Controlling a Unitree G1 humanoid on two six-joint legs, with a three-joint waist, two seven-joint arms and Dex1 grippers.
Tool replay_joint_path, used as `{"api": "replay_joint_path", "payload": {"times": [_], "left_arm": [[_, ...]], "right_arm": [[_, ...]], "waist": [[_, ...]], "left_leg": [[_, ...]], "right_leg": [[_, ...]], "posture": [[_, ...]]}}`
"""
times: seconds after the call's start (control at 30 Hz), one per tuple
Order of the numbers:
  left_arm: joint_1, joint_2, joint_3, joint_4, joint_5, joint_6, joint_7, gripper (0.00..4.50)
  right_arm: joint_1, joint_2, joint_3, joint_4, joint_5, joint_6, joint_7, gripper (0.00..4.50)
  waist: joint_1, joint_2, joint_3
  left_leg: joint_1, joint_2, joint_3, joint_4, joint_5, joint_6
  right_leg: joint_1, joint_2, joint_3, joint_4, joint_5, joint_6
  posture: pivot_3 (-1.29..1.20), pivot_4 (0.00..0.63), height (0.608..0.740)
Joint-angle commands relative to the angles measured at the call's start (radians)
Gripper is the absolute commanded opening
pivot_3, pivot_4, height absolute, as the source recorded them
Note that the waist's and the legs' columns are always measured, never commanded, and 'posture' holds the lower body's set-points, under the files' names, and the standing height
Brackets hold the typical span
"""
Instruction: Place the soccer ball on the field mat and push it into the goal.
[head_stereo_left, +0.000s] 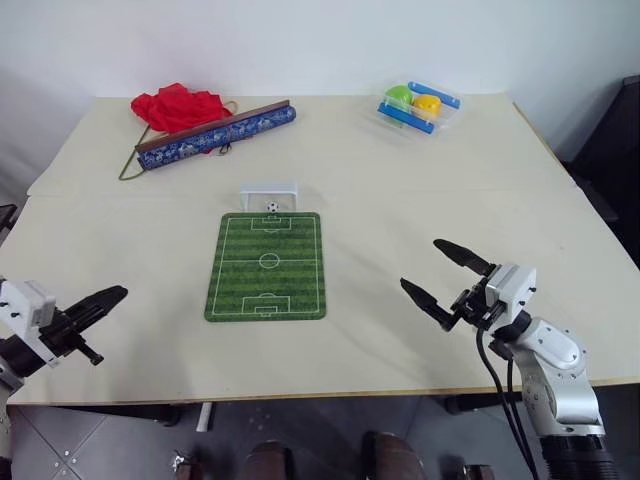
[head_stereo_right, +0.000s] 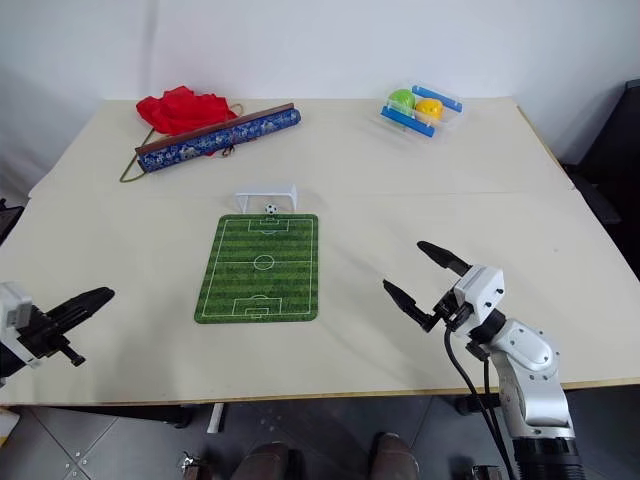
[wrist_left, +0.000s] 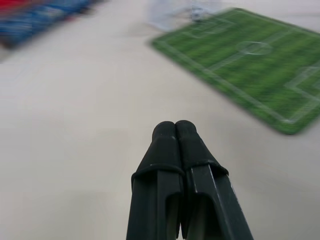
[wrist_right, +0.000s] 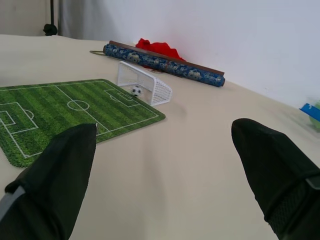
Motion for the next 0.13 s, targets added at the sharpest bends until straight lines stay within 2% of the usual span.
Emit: {"api": "replay_joint_path", "payload": {"times": [0.03,0.13], "left_arm": [[0.019,-0.019,0.039,-0.052,-0.005,-0.016,0.065,0.01],[0.04,-0.042,0.029,-0.076,0.014,-0.034,0.103,0.01]], "right_arm": [[-0.024,-0.012,-0.026,0.011,0.018,-0.033,0.019,4.5],[-0.044,-0.012,-0.024,0.035,0.018,-0.044,0.033,4.5]], "waist": [[0.002,0.0,0.0],[0.002,0.0,0.0]], "left_leg": [[0.0,0.0,0.0,0.0,0.0,0.0],[0.0,0.0,0.0,0.0,0.0,0.0]], "right_leg": [[0.0,0.0,0.0,0.0,0.0,0.0],[0.0,0.0,0.0,0.0,0.0,0.0]], "posture": [[0.0,0.15,0.74],[0.0,0.15,0.74]]}}
